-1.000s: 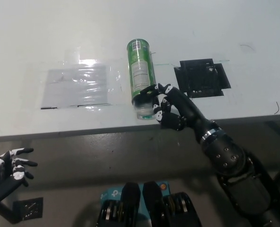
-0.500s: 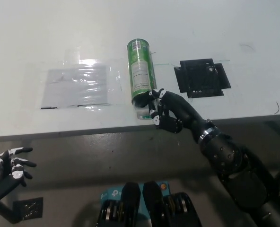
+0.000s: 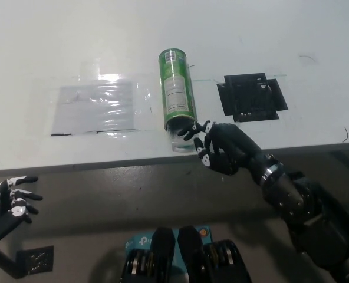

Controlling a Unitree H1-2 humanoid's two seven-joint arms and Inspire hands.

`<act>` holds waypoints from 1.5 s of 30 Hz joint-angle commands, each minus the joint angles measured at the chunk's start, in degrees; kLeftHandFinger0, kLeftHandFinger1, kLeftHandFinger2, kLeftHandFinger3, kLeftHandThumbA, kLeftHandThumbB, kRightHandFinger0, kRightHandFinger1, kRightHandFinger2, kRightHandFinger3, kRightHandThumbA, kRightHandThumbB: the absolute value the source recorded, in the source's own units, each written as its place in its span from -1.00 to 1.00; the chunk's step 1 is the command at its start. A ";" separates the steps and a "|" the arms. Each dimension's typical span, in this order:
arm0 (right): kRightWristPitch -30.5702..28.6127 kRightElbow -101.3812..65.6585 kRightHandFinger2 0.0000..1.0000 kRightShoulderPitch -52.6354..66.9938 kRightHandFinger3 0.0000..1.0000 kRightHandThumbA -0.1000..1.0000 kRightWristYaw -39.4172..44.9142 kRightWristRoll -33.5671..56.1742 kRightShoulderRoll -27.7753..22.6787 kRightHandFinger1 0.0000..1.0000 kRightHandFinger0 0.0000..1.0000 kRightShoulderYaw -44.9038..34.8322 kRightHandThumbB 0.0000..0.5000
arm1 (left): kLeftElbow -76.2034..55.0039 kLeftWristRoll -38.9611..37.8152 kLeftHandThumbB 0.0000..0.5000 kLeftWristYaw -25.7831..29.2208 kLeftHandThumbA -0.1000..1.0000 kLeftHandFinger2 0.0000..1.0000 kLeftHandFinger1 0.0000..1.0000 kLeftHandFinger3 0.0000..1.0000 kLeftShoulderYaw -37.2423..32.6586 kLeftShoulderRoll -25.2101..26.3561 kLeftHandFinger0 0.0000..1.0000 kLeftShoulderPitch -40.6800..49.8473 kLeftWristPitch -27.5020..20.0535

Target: The robot uses its right hand finger to pull out the chips tray kept inside a container in the middle of the desk

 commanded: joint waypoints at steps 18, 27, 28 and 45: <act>-2.14 -2.33 0.32 8.21 0.44 -1.00 1.77 -0.41 2.38 -0.13 -0.37 1.43 -0.45 | -1.80 -1.05 -0.55 -0.99 -1.00 -0.05 -0.20 0.33 1.19 2.00 -0.26 -0.36 -0.71; 2.48 -7.09 0.26 13.92 0.48 -1.00 1.98 -0.26 3.11 -0.41 -0.67 0.54 -0.38 | -2.47 -0.88 -0.55 -0.70 -1.00 -0.03 -0.19 0.34 1.37 2.08 -0.26 0.04 0.17; 2.31 -7.27 0.23 14.49 0.48 -1.00 1.82 -0.26 3.09 -0.50 -0.78 0.44 -0.39 | -2.49 -0.91 -0.57 -0.76 -1.00 -0.03 -0.18 0.34 1.37 2.09 -0.26 0.04 0.16; 4.66 -15.20 0.32 22.51 0.48 -1.00 2.95 3.27 3.40 -0.55 -0.76 -1.95 -0.35 | -2.11 -1.15 -0.61 -1.44 -1.00 0.01 -0.17 0.38 1.44 2.25 -0.26 0.11 -0.37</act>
